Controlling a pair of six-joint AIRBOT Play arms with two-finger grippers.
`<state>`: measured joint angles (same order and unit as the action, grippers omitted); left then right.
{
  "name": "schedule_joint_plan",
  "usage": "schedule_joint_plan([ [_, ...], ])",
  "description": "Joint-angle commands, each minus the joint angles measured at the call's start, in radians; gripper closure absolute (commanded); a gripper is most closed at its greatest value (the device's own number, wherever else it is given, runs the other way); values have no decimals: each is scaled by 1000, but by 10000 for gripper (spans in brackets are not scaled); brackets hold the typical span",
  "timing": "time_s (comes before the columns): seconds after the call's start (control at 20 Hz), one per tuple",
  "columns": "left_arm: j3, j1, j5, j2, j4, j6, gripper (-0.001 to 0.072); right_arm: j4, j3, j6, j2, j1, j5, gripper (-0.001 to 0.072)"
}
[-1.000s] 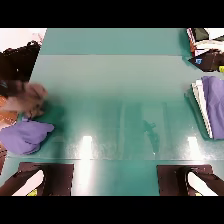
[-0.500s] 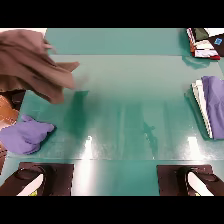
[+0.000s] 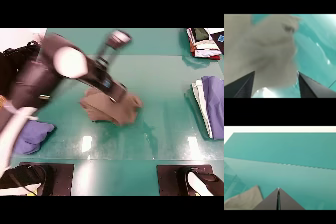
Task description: Fold the shirts.
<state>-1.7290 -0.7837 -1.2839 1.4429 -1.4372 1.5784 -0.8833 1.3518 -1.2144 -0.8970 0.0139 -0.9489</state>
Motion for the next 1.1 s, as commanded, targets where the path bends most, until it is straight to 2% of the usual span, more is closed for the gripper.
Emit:
schedule_joint_plan([
  [0.0,-3,-45,64,114,-37,-60,85,0,0,0,1,0,-13,696],
  [0.1,-18,41,48,108,-117,-59,85,-2,0,0,1,1,-19,696],
  [0.25,-20,249,39,116,-115,-12,85,-2,0,0,1,1,-25,696],
  [0.35,28,386,79,120,-55,17,85,-2,0,0,1,1,-31,696],
  [0.55,179,587,171,178,167,8,85,-2,0,0,1,1,-52,696],
  [0.8,224,615,229,305,331,-95,86,-2,0,0,1,1,-90,696],
  [1.05,224,572,256,370,373,-95,86,-1,0,0,1,1,-99,696],
])
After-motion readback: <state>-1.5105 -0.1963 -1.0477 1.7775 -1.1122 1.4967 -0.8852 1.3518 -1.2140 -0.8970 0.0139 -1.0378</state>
